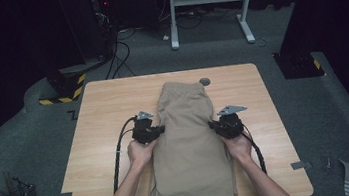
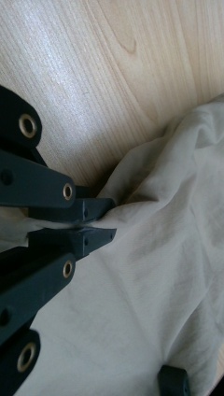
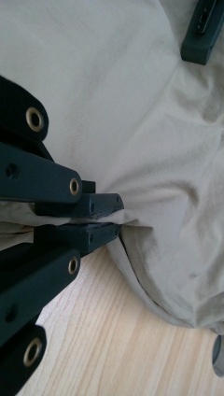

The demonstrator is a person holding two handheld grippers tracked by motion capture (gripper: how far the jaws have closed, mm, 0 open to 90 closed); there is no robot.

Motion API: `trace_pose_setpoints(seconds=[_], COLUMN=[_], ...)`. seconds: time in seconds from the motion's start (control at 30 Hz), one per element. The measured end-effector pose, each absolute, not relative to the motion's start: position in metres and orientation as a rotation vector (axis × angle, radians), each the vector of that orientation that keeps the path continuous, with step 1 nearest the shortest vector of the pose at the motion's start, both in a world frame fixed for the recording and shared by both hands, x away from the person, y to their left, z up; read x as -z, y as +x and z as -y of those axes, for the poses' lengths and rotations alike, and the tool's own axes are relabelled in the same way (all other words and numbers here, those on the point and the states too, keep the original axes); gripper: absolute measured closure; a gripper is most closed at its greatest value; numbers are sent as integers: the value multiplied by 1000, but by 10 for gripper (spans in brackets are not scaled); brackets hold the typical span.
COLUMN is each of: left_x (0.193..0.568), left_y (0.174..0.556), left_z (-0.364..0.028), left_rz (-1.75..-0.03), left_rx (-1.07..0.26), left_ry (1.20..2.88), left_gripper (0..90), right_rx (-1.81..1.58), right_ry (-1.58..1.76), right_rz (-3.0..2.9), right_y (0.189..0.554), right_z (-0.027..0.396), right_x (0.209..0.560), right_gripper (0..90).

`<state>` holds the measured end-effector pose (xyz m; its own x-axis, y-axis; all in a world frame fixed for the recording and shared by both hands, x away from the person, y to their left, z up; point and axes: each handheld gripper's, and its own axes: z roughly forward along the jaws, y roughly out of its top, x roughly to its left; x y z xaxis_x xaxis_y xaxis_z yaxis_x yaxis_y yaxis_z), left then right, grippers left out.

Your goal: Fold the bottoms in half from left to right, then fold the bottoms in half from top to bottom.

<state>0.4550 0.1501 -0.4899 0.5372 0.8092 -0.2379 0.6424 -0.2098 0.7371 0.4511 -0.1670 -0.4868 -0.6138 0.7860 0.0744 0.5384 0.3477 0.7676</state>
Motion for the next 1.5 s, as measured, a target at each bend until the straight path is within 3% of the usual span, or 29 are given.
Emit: trace_pose_setpoints(seconds=[0.3, 0.87, 1.23, 1.5], left_x=[477, 437, 405, 384], left_y=[452, 455, 466, 446], left_z=[-157, -151, -153, -155], left_rz=[-1150, -1046, -1016, -956], left_rx=[-223, -327, -351, -412], left_ry=[1872, 1888, 1877, 1855], left_gripper=[875, 875, 875, 875], right_rx=[-1200, -1205, -1223, -1239], right_ry=[1128, 1022, 995, 921], right_rz=[-2264, -2185, -2159, -2117], right_y=[443, 440, 453, 436], right_z=[173, 176, 176, 174], right_x=[472, 451, 418, 399], right_gripper=[871, 869, 869, 868])
